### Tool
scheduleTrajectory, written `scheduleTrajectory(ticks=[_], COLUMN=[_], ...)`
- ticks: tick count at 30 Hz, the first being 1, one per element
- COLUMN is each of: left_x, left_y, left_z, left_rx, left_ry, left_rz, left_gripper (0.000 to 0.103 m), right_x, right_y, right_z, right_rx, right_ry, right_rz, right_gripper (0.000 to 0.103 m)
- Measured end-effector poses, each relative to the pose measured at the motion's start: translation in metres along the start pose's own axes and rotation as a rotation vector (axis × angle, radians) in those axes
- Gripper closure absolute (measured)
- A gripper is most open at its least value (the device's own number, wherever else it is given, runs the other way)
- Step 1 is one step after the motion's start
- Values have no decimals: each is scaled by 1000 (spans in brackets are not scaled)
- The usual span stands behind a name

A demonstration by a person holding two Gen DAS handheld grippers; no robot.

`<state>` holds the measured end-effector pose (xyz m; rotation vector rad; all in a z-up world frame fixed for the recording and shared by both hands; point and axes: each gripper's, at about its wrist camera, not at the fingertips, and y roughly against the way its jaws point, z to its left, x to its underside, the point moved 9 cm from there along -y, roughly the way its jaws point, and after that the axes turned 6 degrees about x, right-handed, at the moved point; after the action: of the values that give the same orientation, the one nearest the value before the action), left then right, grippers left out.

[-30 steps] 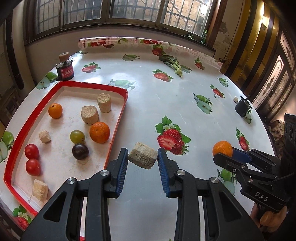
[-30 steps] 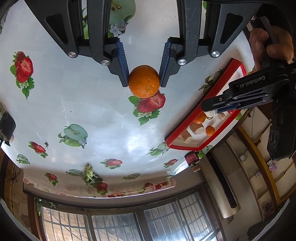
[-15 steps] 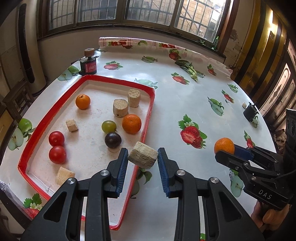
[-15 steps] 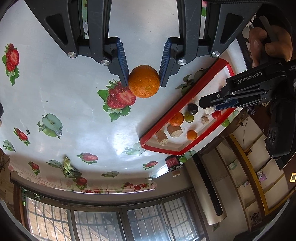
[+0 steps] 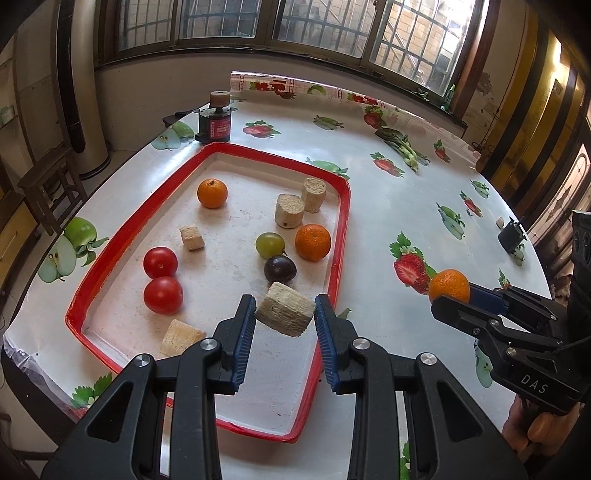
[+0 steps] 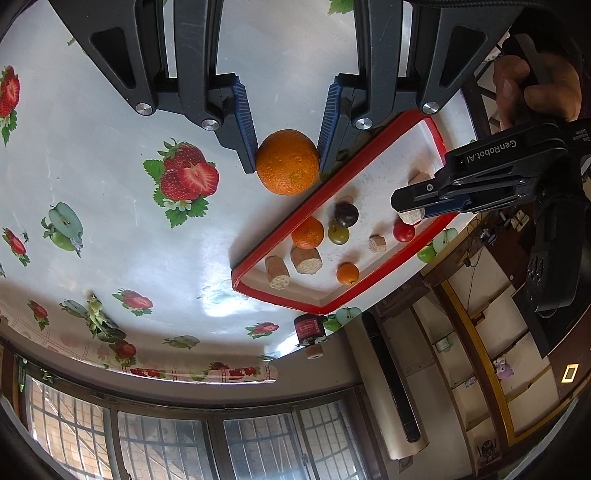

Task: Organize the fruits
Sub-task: 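Carry the beige cube and orange over the red tray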

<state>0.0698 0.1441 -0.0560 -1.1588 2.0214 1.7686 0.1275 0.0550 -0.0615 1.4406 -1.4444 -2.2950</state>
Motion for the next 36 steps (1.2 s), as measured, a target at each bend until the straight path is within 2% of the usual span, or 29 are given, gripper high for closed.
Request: scheduleTrajectory(ticks=[13,36], left_x=[-1,0], left_y=[14,17], left_z=[52,110], left_rx=[-37,-111], left_ry=[83,152], left_rz=[-26,-30], left_gripper=[73,73], right_x=[-15,-35], right_y=[-17,-46], right_z=[25,60], right_rx=[-42,-89], right_ry=[25,83], right_rz=[7,25], right_gripper=[69,69])
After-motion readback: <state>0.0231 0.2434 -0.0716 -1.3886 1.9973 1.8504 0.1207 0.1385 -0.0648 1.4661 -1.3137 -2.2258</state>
